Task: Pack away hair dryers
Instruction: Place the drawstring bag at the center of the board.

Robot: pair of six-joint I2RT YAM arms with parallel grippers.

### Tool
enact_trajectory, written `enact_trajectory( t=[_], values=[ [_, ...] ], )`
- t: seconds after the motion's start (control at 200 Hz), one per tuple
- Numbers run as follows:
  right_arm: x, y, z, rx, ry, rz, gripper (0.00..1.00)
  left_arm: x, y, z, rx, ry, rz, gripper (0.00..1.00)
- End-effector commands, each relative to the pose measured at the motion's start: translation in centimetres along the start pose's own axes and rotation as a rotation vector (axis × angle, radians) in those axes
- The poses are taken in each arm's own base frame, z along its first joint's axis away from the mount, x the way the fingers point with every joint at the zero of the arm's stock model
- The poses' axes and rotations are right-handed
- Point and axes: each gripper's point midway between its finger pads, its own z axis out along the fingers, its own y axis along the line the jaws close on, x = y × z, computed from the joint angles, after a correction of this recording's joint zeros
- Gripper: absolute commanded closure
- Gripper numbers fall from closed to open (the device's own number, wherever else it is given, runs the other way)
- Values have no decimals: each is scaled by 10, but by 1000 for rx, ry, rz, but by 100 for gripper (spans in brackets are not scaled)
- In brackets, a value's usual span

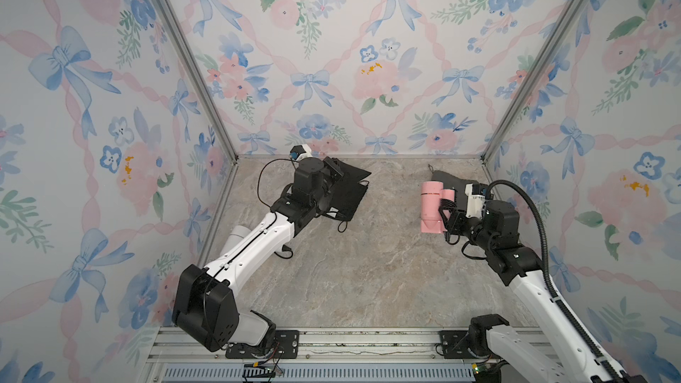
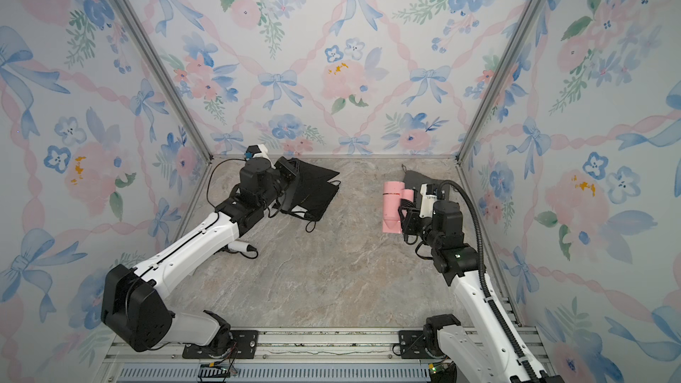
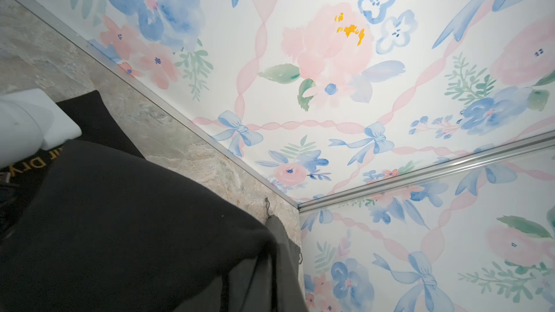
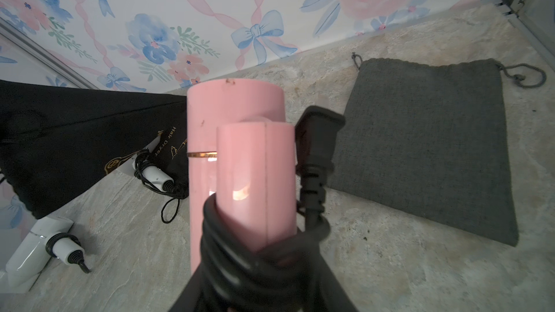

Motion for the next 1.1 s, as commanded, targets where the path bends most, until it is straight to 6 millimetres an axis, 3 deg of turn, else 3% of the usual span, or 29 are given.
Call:
enact_trajectory(
  t=[0.0, 0.23, 0.335, 0.36, 0.425, 0.55, 0.645, 0.75, 0.935, 1.02, 1.095],
  values=[
    [-31, 10, -8, -36, -94, -29, 75, 6, 2, 10, -19, -95, -62, 100],
    [-17, 6, -20, -21, -80, 19, 75, 86, 46, 15, -118, -96, -79, 100],
    [-4, 7, -25, -26, -45, 38, 75, 125, 48, 14, -88, -47, -82, 100],
    [-1, 6, -26, -21, -36, 35, 75, 133, 45, 15, -81, -33, -72, 88],
    [6, 4, -29, -1, -17, 20, 75, 151, 34, 16, -49, 16, -23, 44],
    [11, 0, -37, 25, -12, 5, 75, 167, 3, 14, 42, 104, 174, 8],
    [14, -2, -39, 31, -3, 0, 75, 172, -2, 8, 53, 200, 326, 3],
    [17, -1, -38, 22, -1, 4, 75, 194, 4, -1, 58, 390, 530, 3],
    [23, 0, -31, 6, 17, 12, 75, 212, 59, -30, -63, 649, 748, 3],
    [23, 2, -31, 0, 17, 9, 75, 221, 74, -46, -73, 743, 793, 6],
    [23, 2, -30, 5, 19, 4, 74, 228, 71, -64, -8, 816, 845, 6]
  ],
)
